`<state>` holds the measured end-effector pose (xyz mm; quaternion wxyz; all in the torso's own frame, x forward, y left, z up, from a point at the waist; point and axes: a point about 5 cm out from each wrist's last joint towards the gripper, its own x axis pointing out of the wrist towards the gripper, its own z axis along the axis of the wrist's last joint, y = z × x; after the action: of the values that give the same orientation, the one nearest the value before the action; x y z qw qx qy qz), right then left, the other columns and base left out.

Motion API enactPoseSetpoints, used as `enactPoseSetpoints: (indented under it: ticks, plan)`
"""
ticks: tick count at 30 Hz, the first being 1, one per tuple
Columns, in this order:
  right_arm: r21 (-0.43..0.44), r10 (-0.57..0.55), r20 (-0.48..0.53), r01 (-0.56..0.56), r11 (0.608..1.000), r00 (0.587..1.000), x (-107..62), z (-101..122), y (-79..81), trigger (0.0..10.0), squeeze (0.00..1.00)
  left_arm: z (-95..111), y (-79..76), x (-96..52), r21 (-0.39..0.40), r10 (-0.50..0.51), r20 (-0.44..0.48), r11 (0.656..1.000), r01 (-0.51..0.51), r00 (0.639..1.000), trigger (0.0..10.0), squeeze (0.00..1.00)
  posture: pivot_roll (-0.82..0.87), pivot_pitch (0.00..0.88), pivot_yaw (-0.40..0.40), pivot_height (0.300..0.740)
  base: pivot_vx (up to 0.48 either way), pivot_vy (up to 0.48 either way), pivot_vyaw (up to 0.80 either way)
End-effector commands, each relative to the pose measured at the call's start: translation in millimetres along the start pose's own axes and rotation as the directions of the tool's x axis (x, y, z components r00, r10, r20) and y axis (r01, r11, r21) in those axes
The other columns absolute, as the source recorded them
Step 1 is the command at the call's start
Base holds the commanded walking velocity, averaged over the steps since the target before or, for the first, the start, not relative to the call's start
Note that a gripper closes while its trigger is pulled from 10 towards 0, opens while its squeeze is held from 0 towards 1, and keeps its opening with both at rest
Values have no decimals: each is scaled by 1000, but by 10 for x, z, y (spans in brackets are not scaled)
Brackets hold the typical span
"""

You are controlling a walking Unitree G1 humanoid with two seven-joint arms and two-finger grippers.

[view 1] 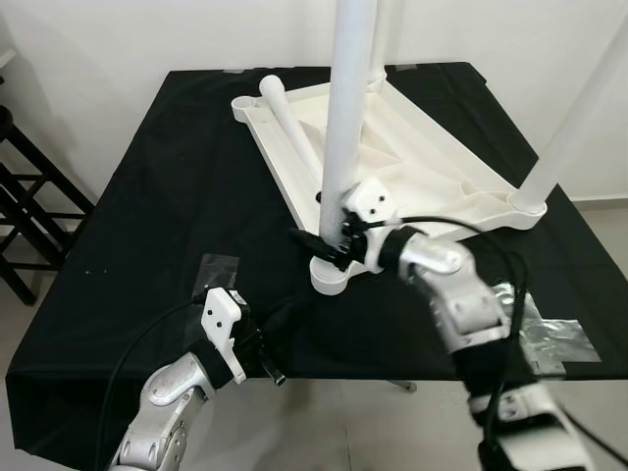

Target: Building children table

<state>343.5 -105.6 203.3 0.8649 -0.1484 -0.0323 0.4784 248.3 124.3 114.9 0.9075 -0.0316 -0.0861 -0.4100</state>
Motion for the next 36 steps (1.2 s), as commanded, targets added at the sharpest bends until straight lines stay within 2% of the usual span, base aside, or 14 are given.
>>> enactPoseSetpoints:
  ticks: [1,7,8,9,10,11,20,26,28,29,30,32,34,36]
  plan:
    - [9,66,-18,-66,998,998,-33,-85,-18,10000,0,-42,-11,-19,-1,4,-16,1000,-4,1000,10000,0,62,116,-17,740,0,0,0]
    - [43,91,-12,-90,995,996,-98,-87,-153,10000,0,-42,-13,-18,1,6,-15,1000,-6,1000,10000,0,67,116,-19,740,0,0,0]
    - [63,107,5,-107,992,994,-119,-73,-204,4863,0,-42,-14,-18,2,7,-14,1000,-7,1000,10000,0,67,116,-19,740,0,0,0]
    - [84,121,16,-122,989,992,-136,-68,-248,1922,0,-41,-15,-19,2,7,-14,1000,-7,1000,10000,0,69,116,-17,740,0,0,0]
    - [84,121,16,-122,989,992,-136,-68,-248,1922,0,-41,-15,-19,2,7,-14,1000,-7,1000,10000,0,69,116,-17,740,0,0,0]
    - [94,137,26,-139,986,990,-150,-68,-282,0,0,-42,-17,-20,2,6,-15,1000,-6,1000,10000,0,69,116,-17,740,0,0,0]
    - [122,159,34,-162,979,987,-189,-165,-319,0,0,-41,-22,-27,1,5,-15,1000,-5,1000,10000,0,71,119,-16,740,0,0,0]
    - [122,73,-23,-70,990,997,-177,-312,-239,0,0,-35,-25,-33,1,6,-14,1000,-6,1000,10000,0,63,125,-21,740,0,0,0]
    - [156,-170,-142,191,969,975,-73,-540,-54,0,0,-28,-21,-44,3,9,-13,1000,-9,1000,10000,0,52,135,-26,740,0,0,0]
    - [255,-438,-144,461,850,887,-5,-596,131,0,0,-23,-15,-49,3,10,-13,1000,-10,1000,10000,0,45,141,-20,740,0,0,0]
    - [255,-438,-144,461,850,887,-5,-596,131,0,0,-23,-15,-49,3,10,-13,1000,-10,1000,10000,0,45,141,-20,740,0,0,0]
    - [336,-581,-226,623,707,782,5,-668,547,0,0,-16,-2,-55,3,11,-13,1000,-11,1000,10000,0,43,147,-8,740,0,0,0]
    - [336,-581,-226,623,707,782,5,-668,547,0,0,-16,-2,-55,3,11,-13,1000,-11,1000,10000,0,43,147,-8,740,0,0,0]
    - [267,-491,-182,523,809,852,132,-587,694,0,0,-20,7,-57,0,6,-16,1000,-6,1000,10000,0,34,139,-6,740,0,0,0]
